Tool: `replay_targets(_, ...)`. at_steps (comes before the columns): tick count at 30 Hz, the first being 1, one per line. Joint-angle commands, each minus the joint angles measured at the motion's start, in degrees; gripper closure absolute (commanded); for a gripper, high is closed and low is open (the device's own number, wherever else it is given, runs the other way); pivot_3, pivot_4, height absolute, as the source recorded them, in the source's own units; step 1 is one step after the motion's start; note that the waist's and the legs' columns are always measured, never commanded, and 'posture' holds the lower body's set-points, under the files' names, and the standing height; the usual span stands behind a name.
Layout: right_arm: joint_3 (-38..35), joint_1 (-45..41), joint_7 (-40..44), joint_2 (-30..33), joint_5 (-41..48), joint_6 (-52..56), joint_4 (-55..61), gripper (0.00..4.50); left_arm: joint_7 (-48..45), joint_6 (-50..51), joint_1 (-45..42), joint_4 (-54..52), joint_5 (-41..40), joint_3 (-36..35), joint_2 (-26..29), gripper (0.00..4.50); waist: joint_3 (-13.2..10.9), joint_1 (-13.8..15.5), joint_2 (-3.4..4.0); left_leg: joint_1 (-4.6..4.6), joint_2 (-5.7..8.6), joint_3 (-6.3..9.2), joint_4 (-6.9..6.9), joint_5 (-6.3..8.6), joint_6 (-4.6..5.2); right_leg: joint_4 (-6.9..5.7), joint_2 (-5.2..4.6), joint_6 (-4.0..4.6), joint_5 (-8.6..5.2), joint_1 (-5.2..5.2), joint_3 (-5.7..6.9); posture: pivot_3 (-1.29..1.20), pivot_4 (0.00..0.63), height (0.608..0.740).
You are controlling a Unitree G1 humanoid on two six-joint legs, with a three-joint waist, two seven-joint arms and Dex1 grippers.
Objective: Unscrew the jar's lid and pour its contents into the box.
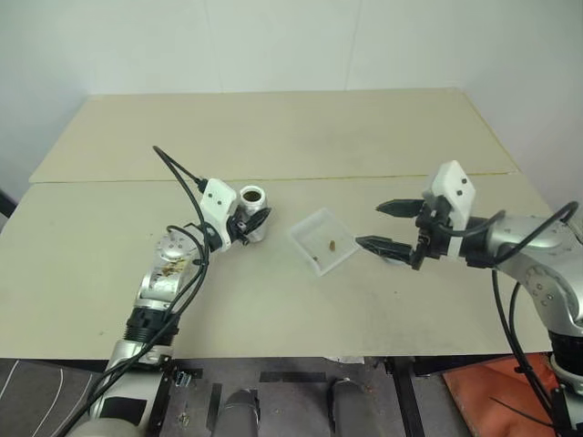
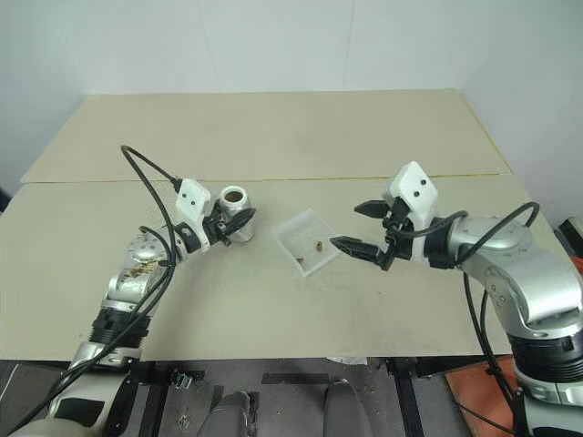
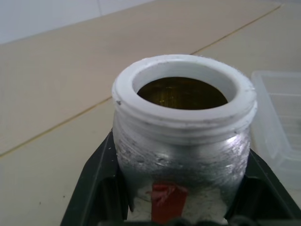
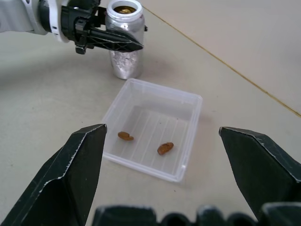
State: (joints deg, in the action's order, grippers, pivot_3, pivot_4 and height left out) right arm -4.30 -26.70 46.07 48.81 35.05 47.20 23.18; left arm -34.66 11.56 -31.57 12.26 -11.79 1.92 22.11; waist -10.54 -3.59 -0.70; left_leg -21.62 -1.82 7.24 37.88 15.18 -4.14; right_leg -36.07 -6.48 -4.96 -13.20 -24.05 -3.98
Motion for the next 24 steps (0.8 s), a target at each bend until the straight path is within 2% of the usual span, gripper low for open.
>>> replay_targets(1, -2.87, -0.43, -0.05, 0.83, 0.93, -0.31, 2.40, 0.00, -0.50, -1.68, 0.61, -0.48, 0.84, -0.22, 0.27, 1.29, 0.00, -0.07, 0.00, 0.01, 0.00, 0.00, 0.00, 0.00, 0.00, 0.00, 0.00, 0.00, 0.00, 0.00, 0.00, 0.00, 0.150, 0.740)
replay_targets(5, -2.40, -1.32, -0.70, 0.94, 0.92, 1.13, 2.95, 0.00, -0.79, -0.98, 2.93, -3.44, 0.71, -0.77, 0.87, 0.07, 0.00, -0.17, 0.00, 0.01, 0.00, 0.00, 0.00, 0.00, 0.00, -0.01, 0.00, 0.00, 0.00, 0.00, 0.00, 0.00, 0.150, 0.740)
replay_targets(9, -3.05, -1.89, -1.48, 0.78, 1.40, 2.53, 3.16, 0.00, -3.12, 2.11, 8.05, -11.13, -0.15, -1.65, 5.04, 0.02, 0.00, -0.42, 0.00, 0.00, -0.02, 0.00, -0.01, 0.00, 0.01, -0.02, 0.01, 0.00, 0.00, -0.04, -0.01, 0.00, 0.150, 0.740)
replay_targets(14, -5.78, 3.27, 0.80, 4.99, 0.56, 1.58, 3.76, 0.00, -8.57, 5.47, 12.74, -19.85, -2.21, -5.65, 15.16, 0.02, 0.00, 0.07, 0.01, -0.02, -0.03, 0.00, -0.03, 0.02, 0.03, -0.01, 0.01, 0.01, -0.01, -0.04, -0.01, 0.00, 0.150, 0.740)
replay_targets(17, -7.42, 5.80, 1.76, 5.74, 1.19, 0.79, 4.50, 0.00, -16.12, 9.22, 14.37, -22.83, -8.14, -9.72, 21.77, 0.02, 0.00, 0.19, 0.00, -0.01, -0.03, 0.00, -0.03, 0.03, 0.06, 0.01, 0.01, 0.01, -0.01, -0.03, -0.01, 0.00, 0.150, 0.740)
replay_targets(19, -8.99, 7.77, 3.01, 6.12, 1.19, -0.42, 4.98, 0.00, -25.93, 11.94, 15.86, -23.44, -15.33, -13.68, 27.48, 0.02, 0.00, 0.17, 0.00, -0.01, -0.05, -0.02, -0.04, 0.04, 0.07, 0.01, 0.01, 0.02, -0.02, -0.04, -0.01, 0.00, 0.150, 0.740)
replay_targets(21, -10.15, 8.27, 3.34, 5.96, 1.55, -0.74, 5.04, 0.00, -32.78, 11.81, 16.83, -21.56, -18.67, -16.30, 31.67, 0.02, 0.00, -0.02, 0.02, 0.01, -0.08, -0.06, -0.07, 0.07, 0.12, 0.01, 0.02, 0.06, -0.04, -0.05, -0.02, 0.00, 0.150, 0.740)
replay_targets(24, -12.01, 7.78, 3.12, 5.42, 3.02, -0.13, 4.66, 0.00, -37.83, 12.72, 16.19, -17.73, -21.99, -20.13, 35.23, 0.02, 0.00, -0.13, 0.02, 0.06, -0.09, -0.08, -0.08, 0.09, 0.15, -0.02, 0.03, 0.09, -0.07, -0.04, -0.02, 0.00, 0.150, 0.740)
